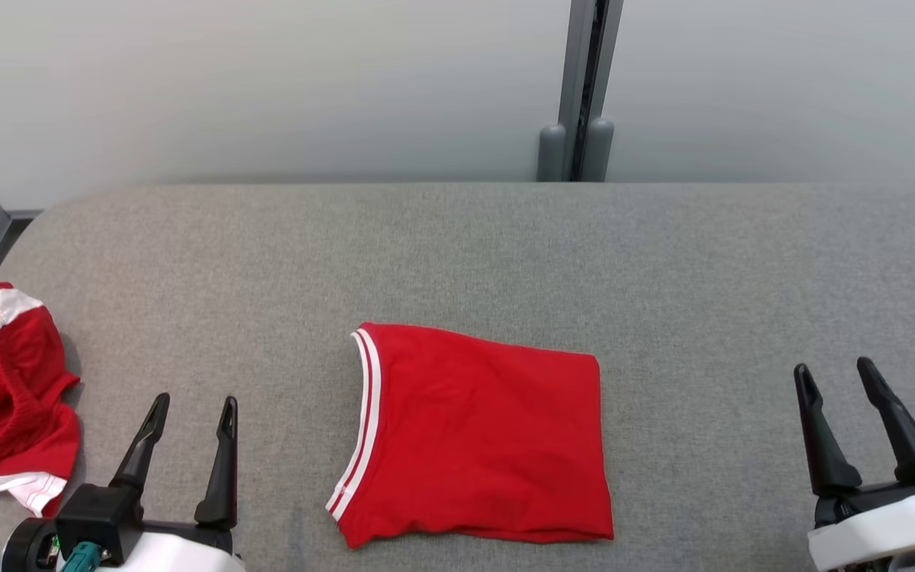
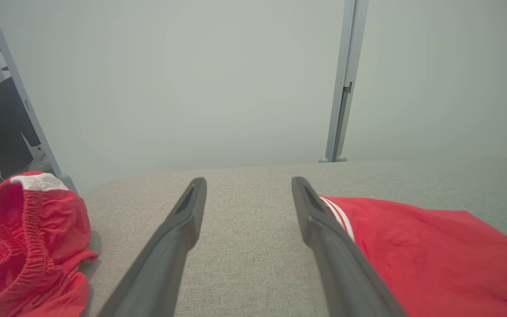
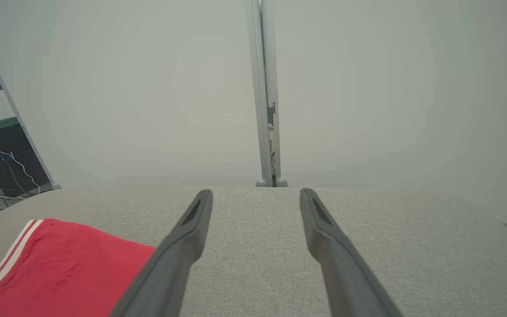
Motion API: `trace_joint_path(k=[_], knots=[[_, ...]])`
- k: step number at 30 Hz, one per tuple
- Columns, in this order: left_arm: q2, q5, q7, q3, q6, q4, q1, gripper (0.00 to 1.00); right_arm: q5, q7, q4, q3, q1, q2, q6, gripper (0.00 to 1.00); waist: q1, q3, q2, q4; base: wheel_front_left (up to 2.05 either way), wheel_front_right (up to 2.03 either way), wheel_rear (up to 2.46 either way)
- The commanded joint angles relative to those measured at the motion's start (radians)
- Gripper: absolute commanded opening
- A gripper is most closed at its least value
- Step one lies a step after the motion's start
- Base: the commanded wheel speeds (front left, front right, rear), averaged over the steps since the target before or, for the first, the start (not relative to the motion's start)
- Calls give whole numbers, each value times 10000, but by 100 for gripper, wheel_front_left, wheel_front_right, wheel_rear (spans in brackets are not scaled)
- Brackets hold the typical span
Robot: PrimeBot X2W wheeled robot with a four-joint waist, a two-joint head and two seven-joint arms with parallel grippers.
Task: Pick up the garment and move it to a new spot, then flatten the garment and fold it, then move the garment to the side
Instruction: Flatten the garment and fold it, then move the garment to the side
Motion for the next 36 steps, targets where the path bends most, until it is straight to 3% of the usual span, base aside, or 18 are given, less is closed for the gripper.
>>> trace_joint_path(k=[1, 36], knots=[[113, -20, 70, 25, 61, -99, 168, 100, -121, 94, -85, -36, 181, 49, 3, 100, 0, -235, -1, -65, 0, 0, 0], [382, -589, 915, 11, 313, -696, 1276, 100, -422, 792, -593, -843, 1336, 445, 3, 100, 0, -1146, -1, -251, 0, 0, 0]])
